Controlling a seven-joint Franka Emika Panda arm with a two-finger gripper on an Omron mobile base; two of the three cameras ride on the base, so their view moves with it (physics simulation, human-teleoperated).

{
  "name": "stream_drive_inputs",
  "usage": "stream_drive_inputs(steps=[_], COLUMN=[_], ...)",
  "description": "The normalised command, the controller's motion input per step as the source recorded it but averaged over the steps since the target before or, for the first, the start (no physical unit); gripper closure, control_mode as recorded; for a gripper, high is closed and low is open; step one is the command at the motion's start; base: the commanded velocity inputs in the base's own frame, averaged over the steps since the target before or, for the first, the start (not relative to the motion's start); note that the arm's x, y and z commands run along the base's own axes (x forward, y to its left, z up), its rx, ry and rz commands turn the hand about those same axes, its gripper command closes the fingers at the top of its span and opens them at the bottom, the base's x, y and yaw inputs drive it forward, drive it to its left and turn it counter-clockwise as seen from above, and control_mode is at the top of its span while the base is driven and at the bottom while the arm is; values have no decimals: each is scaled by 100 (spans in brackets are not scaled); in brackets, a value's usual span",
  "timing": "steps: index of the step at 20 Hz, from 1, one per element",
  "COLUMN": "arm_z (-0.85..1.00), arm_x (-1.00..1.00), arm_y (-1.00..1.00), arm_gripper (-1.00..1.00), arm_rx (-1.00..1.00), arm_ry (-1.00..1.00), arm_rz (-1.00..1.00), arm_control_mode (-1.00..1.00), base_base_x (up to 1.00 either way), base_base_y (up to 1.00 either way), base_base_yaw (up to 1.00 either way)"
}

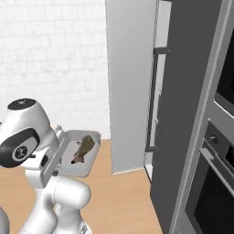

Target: Take the meat container that has the fish and place it on the second highest rack of the freezer. Then take the vegetable container that has the corn and onion and place it on the highest rack of the freezer.

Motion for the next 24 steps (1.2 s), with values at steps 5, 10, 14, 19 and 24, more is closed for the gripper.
stream_drive_inputs(steps=[5,10,14,19,24], arm_z=[0,0,0,0,0], arm_x=[0,0,0,0,0], arm_y=[0,0,0,0,0], arm_gripper=[100,100,100,100,100], arm_rx=[0,0,0,0,0], arm_ry=[0,0,0,0,0], arm_rz=[0,0,0,0,0], arm_control_mode=[100,100,100,100,100], base_base_x=[99,64,28,14,7], base_base_y=[13,4,31,51,55], base_base_yaw=[-40,-59,-55,-49,-44])
